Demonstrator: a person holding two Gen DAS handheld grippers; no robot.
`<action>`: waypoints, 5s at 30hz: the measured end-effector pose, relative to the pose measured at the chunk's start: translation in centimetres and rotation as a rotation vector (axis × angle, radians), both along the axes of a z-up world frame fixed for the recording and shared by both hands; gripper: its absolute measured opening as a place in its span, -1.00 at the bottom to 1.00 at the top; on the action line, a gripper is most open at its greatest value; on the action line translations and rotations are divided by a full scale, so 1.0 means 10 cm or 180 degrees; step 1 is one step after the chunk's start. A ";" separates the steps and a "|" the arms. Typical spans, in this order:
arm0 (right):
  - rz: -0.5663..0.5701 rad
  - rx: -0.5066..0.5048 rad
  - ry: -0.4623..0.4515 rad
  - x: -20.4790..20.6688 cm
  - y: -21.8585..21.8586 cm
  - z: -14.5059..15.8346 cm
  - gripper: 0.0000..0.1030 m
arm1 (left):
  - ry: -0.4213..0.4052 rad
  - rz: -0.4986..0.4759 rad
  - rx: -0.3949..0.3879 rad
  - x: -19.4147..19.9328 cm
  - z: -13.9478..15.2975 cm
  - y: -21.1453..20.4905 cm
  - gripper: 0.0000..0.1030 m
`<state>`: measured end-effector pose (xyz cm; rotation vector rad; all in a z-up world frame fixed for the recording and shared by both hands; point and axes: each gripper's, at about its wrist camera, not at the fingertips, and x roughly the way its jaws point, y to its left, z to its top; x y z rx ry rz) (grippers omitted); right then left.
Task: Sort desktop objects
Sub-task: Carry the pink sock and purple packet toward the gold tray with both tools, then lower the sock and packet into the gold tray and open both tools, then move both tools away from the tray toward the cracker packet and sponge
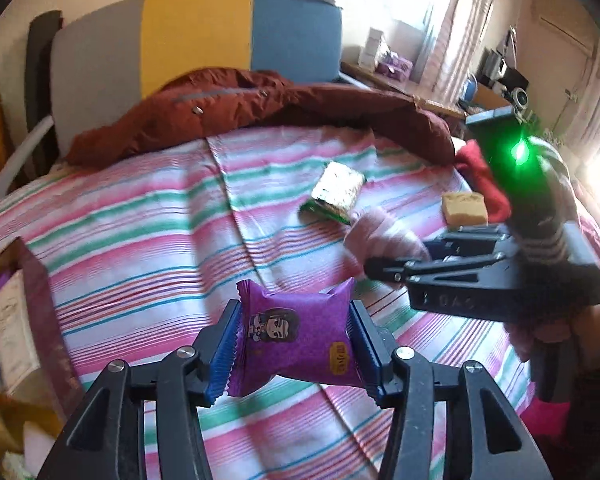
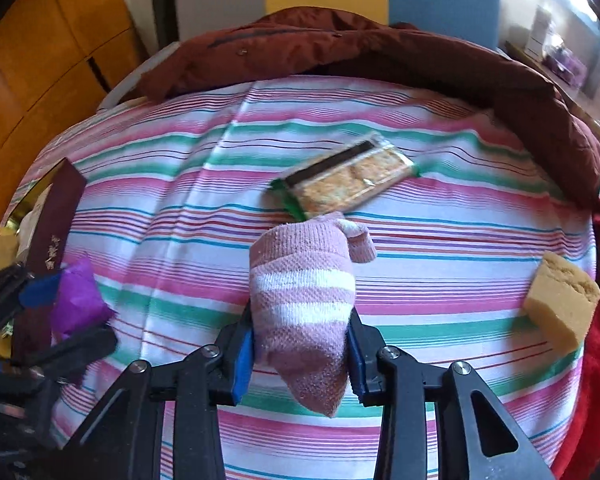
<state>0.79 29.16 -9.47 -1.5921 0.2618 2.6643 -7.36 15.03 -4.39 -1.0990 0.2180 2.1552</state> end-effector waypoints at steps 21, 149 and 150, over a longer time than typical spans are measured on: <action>0.0446 -0.0070 -0.0022 -0.03 -0.62 -0.10 -0.27 | 0.0205 0.0610 0.0067 0.14 0.29 -1.07 0.04; 0.0720 -0.0127 0.1093 0.49 -2.84 0.60 0.99 | 0.0850 0.2368 -0.0252 0.44 0.58 -2.76 0.45; 0.0711 -0.0125 0.1094 0.49 -2.83 0.61 0.99 | 0.0814 0.2359 -0.0215 0.44 0.57 -2.77 0.45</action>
